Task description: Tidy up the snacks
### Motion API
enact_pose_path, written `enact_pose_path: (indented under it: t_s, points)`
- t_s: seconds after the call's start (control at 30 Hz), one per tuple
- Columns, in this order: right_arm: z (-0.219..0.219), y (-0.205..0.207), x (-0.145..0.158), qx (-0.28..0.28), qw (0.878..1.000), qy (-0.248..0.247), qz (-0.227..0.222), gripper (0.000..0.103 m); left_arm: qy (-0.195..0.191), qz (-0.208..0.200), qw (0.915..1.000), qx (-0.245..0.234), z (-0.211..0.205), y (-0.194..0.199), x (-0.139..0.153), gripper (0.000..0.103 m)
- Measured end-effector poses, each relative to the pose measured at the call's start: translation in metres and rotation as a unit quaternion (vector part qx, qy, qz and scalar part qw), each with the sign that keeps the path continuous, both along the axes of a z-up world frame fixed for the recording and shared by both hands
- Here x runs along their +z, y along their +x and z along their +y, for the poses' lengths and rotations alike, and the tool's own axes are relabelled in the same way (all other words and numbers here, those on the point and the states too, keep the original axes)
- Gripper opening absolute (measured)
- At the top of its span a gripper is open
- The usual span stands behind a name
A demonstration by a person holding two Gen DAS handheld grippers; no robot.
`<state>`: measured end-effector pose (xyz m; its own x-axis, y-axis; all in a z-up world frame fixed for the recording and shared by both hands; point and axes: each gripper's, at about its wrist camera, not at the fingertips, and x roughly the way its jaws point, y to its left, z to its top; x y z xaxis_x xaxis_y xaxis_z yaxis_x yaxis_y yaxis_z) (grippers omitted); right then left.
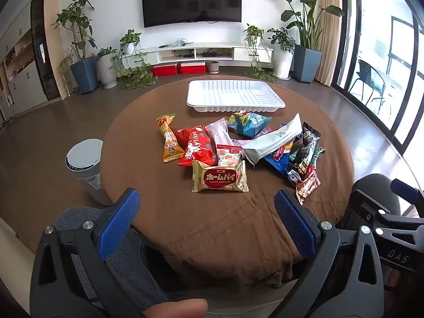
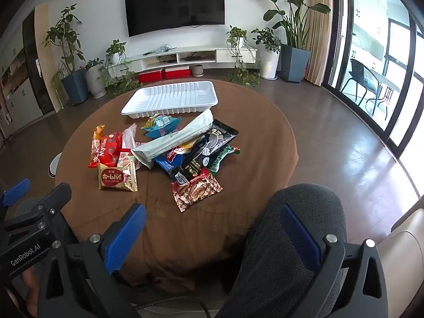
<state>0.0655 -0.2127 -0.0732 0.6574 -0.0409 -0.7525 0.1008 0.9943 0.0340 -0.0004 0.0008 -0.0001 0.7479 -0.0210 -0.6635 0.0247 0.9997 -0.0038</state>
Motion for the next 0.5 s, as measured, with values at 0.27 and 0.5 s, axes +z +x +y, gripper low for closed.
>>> enact_pose_path:
  t_s: [0.27,0.5]
  points:
    - [-0.0004,-0.0002,0.0003,0.002,1.000,0.001,-0.002,0.103,0.006,-0.001,1.0000,-0.003,0.0002,-0.0008,-0.0012,0.103]
    - [0.0020,-0.0001,-0.0005,0.001,1.000,-0.006,-0.001,0.103,0.012,-0.002,0.9999,-0.002,-0.0026,-0.0010,-0.0010,0.103]
